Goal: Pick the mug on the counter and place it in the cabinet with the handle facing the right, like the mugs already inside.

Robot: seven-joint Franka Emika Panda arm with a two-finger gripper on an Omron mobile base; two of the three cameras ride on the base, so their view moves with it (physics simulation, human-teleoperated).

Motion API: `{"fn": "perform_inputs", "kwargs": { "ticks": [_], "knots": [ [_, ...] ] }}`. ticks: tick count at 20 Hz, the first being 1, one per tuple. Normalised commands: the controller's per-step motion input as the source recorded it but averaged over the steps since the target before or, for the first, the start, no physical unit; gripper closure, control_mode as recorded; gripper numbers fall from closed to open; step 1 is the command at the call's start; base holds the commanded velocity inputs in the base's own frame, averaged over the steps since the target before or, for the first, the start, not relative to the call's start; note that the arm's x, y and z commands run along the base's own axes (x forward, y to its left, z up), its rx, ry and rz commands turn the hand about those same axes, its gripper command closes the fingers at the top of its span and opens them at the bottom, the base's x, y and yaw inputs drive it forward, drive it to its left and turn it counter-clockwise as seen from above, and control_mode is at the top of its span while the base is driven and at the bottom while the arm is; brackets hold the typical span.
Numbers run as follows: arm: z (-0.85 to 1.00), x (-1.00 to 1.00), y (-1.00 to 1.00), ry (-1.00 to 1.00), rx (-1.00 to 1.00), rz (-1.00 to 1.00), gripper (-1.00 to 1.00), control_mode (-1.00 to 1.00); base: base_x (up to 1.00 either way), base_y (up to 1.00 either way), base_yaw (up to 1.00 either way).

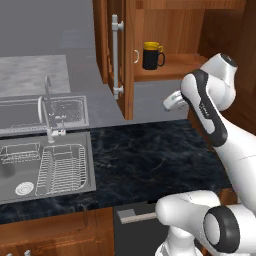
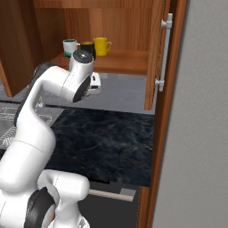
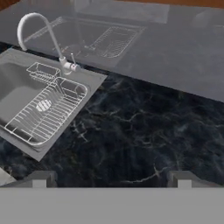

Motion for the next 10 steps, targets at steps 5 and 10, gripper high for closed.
{"fn": "perform_inputs", "kwargs": {
  "ticks": [5,10],
  "knots": [
    [-0.79,-0.13,0.0,0.01,0.01,-0.01,-1.0,-1.0,0.0,0.0,0.0],
    [-0.69,-0.08,0.0,0.0,0.0,0.0,-1.0,-1.0,0.0,0.0,0.0]
  ]
}}
